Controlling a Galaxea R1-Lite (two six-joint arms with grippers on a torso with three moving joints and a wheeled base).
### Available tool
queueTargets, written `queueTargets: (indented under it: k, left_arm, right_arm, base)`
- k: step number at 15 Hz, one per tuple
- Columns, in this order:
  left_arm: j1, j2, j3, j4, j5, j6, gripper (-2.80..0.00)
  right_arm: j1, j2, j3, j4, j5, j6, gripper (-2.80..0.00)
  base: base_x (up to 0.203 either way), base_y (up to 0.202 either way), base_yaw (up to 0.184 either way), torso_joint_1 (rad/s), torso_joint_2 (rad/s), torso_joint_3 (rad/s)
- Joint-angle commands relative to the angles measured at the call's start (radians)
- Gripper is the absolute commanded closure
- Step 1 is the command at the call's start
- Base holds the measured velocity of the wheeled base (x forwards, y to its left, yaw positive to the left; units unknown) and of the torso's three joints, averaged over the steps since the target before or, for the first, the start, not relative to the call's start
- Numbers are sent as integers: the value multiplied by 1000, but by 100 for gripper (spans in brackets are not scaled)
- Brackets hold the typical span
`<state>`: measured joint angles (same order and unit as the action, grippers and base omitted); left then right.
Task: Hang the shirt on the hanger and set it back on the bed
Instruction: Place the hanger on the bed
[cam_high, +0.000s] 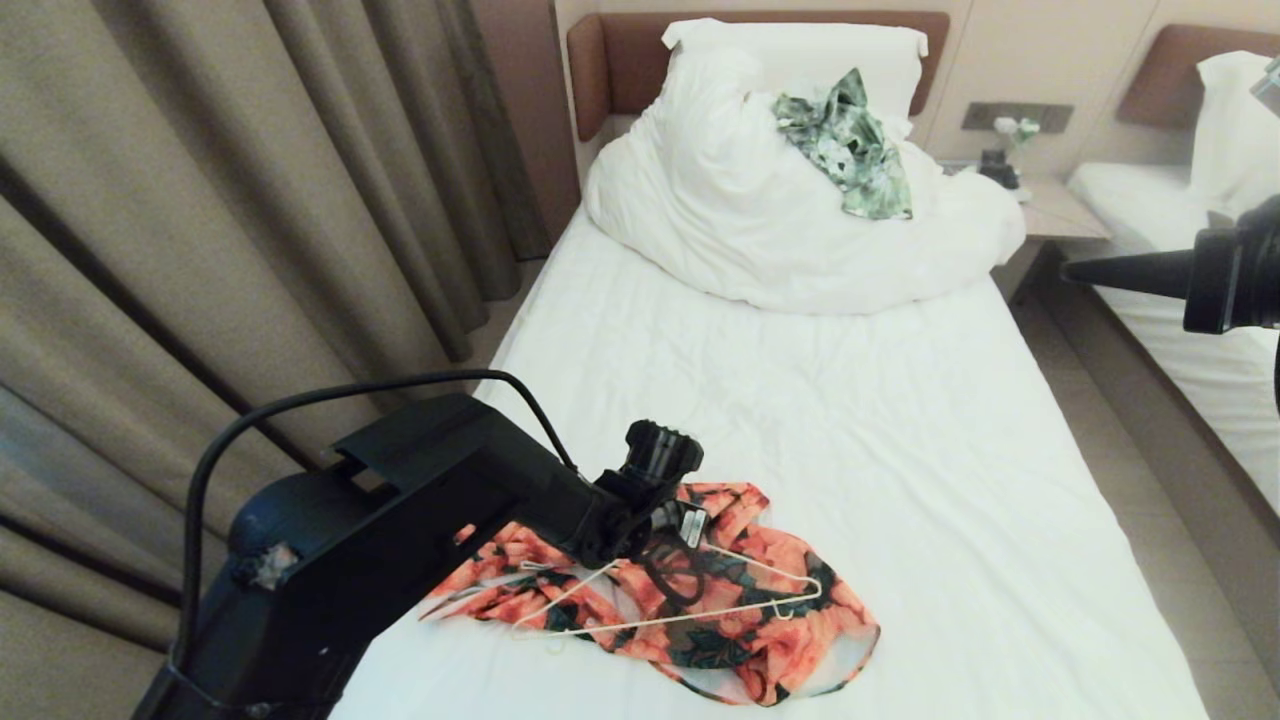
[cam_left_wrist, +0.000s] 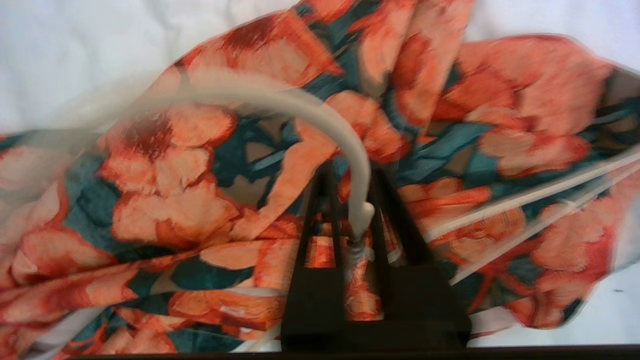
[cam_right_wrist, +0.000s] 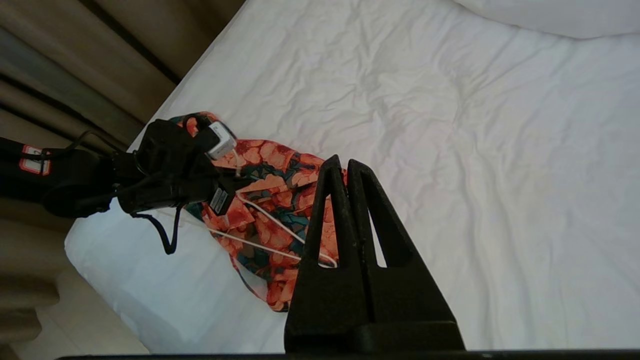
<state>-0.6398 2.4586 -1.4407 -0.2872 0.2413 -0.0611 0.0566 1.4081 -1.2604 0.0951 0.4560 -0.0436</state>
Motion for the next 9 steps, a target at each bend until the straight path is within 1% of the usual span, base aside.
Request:
queueTargets:
  k: [1, 4, 7, 8, 9]
  left_arm:
    - [5, 10, 6, -3, 0, -2, -280]
    - [-2, 3, 12, -3, -4, -8, -280]
    - [-9, -66, 71, -5, 3, -17, -280]
    - [-11, -108, 112, -19, 14, -21, 0]
    - [-11, -157, 159, -49, 31, -24, 0]
  right_arm:
    - [5, 2, 1, 0, 3, -1, 0]
    - [14, 2, 6, 2, 3, -5, 0]
    - [31, -3, 9, 3, 3, -5, 0]
    - [42, -5, 11, 4, 3, -5, 0]
    - [68, -7, 19, 5, 1, -4, 0]
  base:
    - [0, 0, 0, 0, 0, 0]
    - [0, 0, 0, 0, 0, 0]
    - [0, 0, 0, 0, 0, 0]
    - [0, 0, 0, 0, 0, 0]
    - [0, 0, 0, 0, 0, 0]
